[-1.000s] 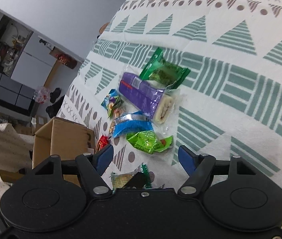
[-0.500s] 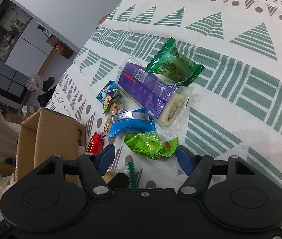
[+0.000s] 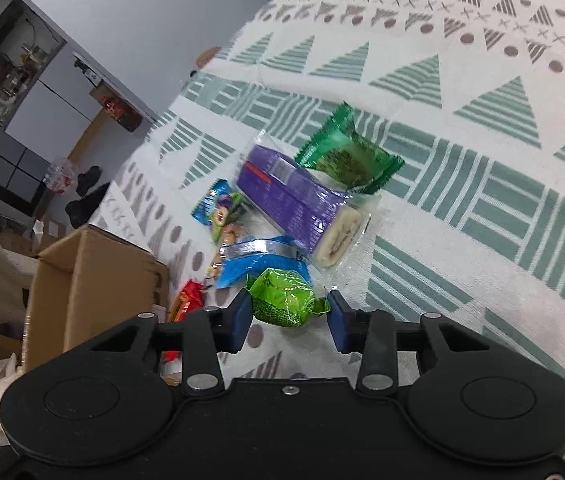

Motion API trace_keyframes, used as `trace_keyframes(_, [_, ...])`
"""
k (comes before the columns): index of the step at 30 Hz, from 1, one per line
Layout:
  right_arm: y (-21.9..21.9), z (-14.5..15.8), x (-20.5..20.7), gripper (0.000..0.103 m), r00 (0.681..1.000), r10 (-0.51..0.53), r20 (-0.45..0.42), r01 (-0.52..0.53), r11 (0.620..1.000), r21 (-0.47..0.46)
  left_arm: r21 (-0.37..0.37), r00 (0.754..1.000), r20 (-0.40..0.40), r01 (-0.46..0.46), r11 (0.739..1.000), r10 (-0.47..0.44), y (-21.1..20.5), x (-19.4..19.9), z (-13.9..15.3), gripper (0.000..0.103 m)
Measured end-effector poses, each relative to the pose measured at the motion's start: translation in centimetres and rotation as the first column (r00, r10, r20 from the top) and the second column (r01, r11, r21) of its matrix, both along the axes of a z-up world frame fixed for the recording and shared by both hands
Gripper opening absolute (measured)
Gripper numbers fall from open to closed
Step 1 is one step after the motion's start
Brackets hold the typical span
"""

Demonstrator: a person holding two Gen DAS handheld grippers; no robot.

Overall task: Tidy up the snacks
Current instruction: 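Grasp the round biscuit packet with the left tool while the right tool grasps a green candy, then carry the biscuit packet and green candy over the box and open both tools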

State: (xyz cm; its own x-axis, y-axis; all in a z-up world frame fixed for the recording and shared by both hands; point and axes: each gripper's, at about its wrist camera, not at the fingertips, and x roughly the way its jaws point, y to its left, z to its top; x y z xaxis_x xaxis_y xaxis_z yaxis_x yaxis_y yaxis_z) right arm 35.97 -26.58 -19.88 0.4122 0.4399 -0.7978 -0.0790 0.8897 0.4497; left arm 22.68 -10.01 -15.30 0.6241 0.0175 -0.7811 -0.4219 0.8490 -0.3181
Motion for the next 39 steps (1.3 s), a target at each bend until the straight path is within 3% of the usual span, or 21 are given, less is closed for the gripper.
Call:
trace_keyframes(12, [0.6, 4.4, -3.8, 0.037, 0.993, 0.031, 0.110, -0.038, 0.998, 0.058, 0.019, 0.991, 0.130, -0.023, 1.000, 0.021, 1.5, -3.6, 5.4, 0.051])
trace_keyframes(20, [3.7, 7.2, -6.4, 0.037, 0.974, 0.100, 0.204, -0.123, 0.987, 0.103, 0.021, 0.982, 0.171, -0.089, 0.996, 0.084, 4.8, -5.8, 7.5, 0.051])
trace_keyframes(29, [7.0, 8.6, -8.4, 0.037, 0.949, 0.144, 0.280, -0.177, 0.979, 0.096, 0.018, 0.969, 0.186, -0.166, 0.986, 0.159, 9.0, -7.3, 8.3, 0.051])
trace_keyframes(39, [8.8, 8.4, -8.8, 0.037, 0.943, 0.160, 0.291, -0.194, 0.977, 0.093, -0.004, 0.962, 0.159, -0.225, 0.974, 0.223, 13.3, -7.0, 7.2, 0.051])
